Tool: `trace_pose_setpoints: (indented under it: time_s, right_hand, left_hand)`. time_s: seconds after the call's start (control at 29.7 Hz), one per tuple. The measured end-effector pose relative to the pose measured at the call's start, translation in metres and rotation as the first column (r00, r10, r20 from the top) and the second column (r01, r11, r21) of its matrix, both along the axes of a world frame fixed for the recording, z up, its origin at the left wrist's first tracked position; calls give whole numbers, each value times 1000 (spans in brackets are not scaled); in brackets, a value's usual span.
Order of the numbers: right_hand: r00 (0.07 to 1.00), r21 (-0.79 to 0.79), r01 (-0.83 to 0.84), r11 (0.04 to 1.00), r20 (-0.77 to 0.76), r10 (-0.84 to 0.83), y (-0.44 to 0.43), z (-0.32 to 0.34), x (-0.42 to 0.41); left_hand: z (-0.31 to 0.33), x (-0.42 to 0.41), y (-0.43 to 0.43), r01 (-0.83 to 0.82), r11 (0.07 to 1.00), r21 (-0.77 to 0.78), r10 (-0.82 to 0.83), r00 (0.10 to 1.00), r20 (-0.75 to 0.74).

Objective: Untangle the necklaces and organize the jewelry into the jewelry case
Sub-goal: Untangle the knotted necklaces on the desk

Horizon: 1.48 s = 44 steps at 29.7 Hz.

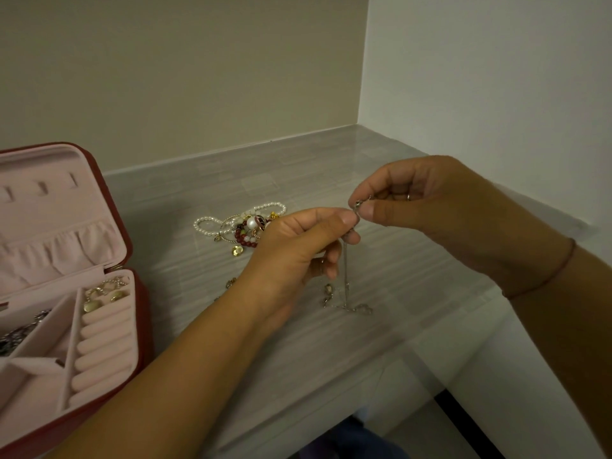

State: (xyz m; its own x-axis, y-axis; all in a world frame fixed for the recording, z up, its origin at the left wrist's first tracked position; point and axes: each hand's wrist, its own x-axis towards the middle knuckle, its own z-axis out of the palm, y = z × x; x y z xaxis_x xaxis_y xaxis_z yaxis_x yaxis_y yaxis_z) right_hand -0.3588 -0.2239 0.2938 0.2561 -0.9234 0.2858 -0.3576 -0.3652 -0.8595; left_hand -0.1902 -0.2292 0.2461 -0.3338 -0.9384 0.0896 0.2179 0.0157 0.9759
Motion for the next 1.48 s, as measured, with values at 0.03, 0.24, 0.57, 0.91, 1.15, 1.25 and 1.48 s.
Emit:
trace_pose_setpoints:
  time_s: [0.03,0.24,0.57,0.91,1.15,1.25,1.48]
  right_hand:
    - [1000,10,-6,1000,-2,6,0,0,0]
    - [1000,43,-3,999,10,2,-2,-4,-1]
    - [996,117,34,993,76,-43,-4,-9,-2]
    - [866,297,-125,947,498,-42,1,-9,3]
    - [907,237,-42,970,416,-62,5,-20,5]
    - [959,184,46,982,266,-95,7,-25,1]
    - [997,140,58,988,46,-65,13,-35,-3]
  left_hand:
    - [-1,0,-1,9,1000,10,-9,1000,-4]
    - [-3,-1,-4,-2,1000,-2,2,1000,24]
    - [-8,0,-6,10,1000,-1,-10,1000,18]
    - [-9,-2,-8,-20,1000,-24,19,999,-51]
    - [-9,-3,-6,30,1000,6,-30,999,-43]
    - [-9,-3,-7,29,1000,2,-29,998,-58]
    - [-8,-5,-4,6,999,-54,-5,1000,27]
